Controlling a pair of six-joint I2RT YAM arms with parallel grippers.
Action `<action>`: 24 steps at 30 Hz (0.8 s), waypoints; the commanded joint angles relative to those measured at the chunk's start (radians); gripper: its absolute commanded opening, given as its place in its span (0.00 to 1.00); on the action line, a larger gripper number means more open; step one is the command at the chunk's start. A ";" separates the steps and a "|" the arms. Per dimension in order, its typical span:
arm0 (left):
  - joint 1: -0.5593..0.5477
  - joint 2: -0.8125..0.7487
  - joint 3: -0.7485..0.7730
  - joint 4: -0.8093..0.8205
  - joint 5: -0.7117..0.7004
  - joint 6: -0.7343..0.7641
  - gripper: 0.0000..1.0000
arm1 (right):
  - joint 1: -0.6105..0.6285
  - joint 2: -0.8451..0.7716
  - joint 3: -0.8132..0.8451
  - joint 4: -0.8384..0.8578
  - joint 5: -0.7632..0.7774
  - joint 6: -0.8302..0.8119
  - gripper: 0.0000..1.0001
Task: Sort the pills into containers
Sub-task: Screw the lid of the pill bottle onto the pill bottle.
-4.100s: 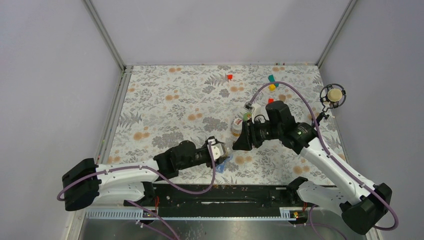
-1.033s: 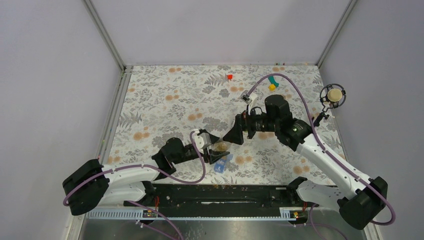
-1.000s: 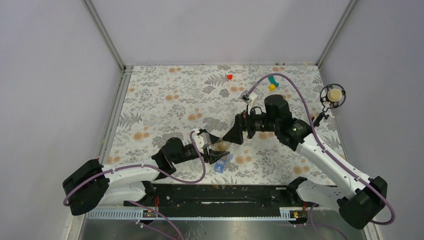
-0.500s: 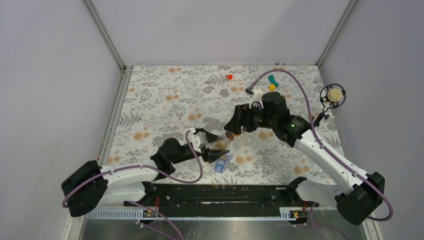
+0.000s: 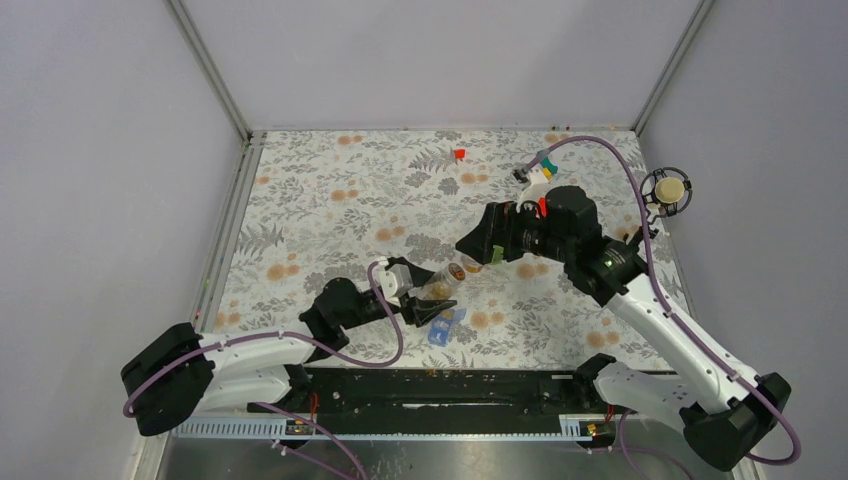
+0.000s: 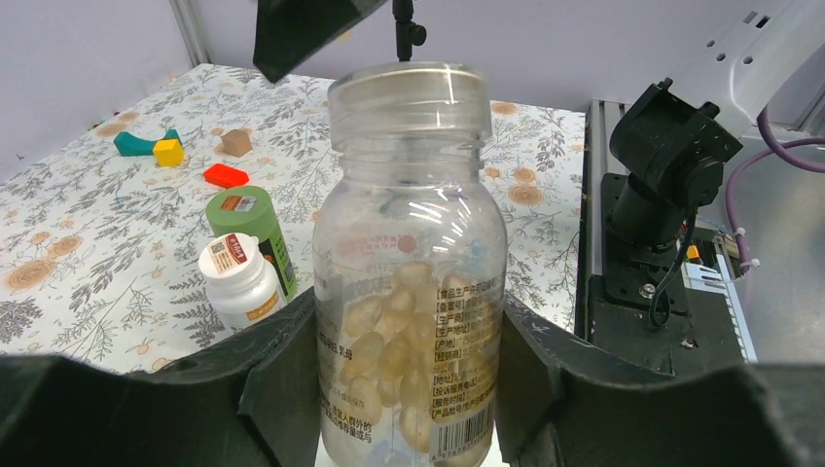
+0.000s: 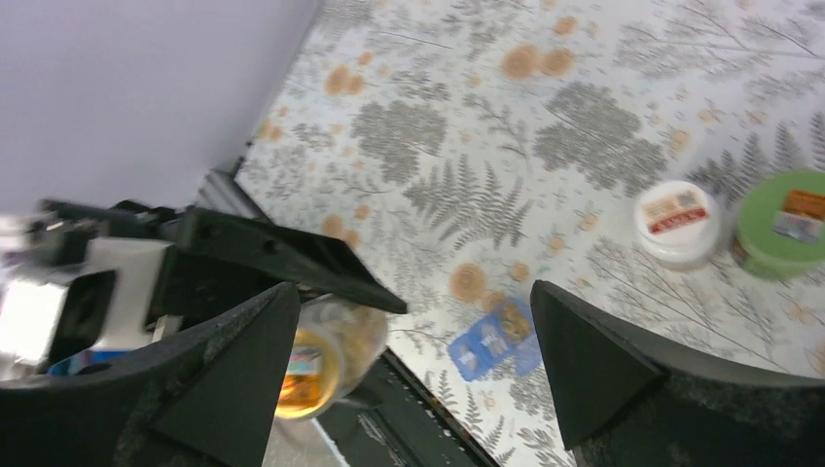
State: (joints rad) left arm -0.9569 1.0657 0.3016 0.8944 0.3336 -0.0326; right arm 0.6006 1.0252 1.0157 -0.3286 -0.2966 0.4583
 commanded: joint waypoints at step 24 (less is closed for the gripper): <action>0.012 0.020 0.020 0.162 -0.038 -0.069 0.00 | -0.005 0.022 0.000 0.024 -0.342 -0.095 0.77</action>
State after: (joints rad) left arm -0.9543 1.0752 0.2920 0.9382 0.3202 -0.0799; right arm 0.5953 1.0683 1.0027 -0.2615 -0.6308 0.4126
